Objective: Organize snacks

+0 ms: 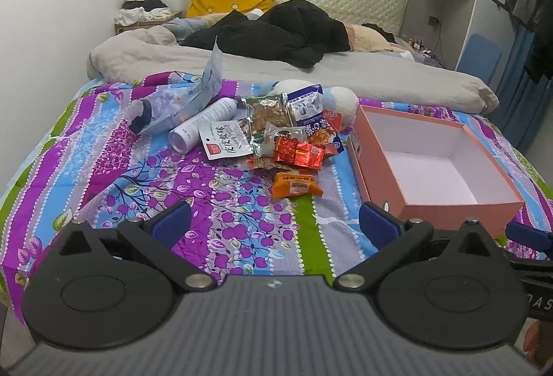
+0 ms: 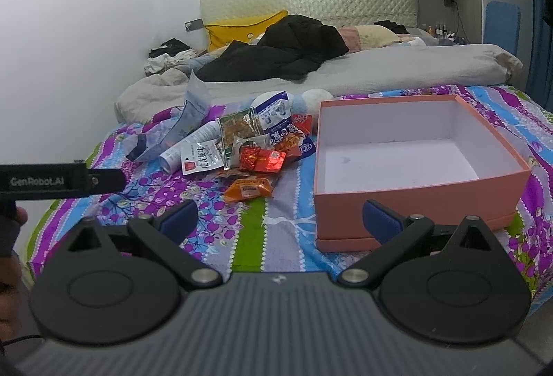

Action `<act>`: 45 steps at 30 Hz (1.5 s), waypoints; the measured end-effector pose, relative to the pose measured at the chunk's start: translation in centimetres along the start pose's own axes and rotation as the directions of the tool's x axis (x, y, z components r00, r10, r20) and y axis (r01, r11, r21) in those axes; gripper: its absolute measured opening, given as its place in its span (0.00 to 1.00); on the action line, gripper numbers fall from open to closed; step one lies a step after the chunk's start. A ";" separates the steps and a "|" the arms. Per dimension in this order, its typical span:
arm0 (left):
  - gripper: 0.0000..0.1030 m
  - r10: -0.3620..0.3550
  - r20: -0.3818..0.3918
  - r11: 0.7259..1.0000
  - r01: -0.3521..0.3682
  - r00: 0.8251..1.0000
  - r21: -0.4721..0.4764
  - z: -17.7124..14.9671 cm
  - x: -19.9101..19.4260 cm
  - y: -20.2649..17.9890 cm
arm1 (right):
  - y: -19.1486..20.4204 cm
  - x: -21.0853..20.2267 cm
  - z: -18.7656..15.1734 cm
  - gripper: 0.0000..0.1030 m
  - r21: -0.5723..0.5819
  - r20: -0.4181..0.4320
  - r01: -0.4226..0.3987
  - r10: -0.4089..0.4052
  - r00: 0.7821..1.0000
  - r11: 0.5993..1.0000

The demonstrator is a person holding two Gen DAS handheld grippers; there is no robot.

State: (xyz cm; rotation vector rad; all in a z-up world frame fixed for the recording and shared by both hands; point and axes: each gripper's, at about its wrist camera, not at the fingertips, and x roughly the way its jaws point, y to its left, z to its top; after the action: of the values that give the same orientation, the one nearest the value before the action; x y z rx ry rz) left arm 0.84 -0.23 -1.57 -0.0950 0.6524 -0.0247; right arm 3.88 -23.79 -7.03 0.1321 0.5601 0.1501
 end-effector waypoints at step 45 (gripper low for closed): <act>1.00 -0.022 -0.012 0.999 0.023 1.000 0.047 -0.2 1.6 0.8 | -0.3 0.5 -1.0 1.00 0.008 -0.010 0.045 -0.045 0.999 0.999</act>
State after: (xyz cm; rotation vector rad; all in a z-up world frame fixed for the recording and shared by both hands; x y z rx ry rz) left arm 1.96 0.47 -2.78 -0.0567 0.6615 -0.0621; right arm 3.83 -23.87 -8.16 0.1271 0.5728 0.1048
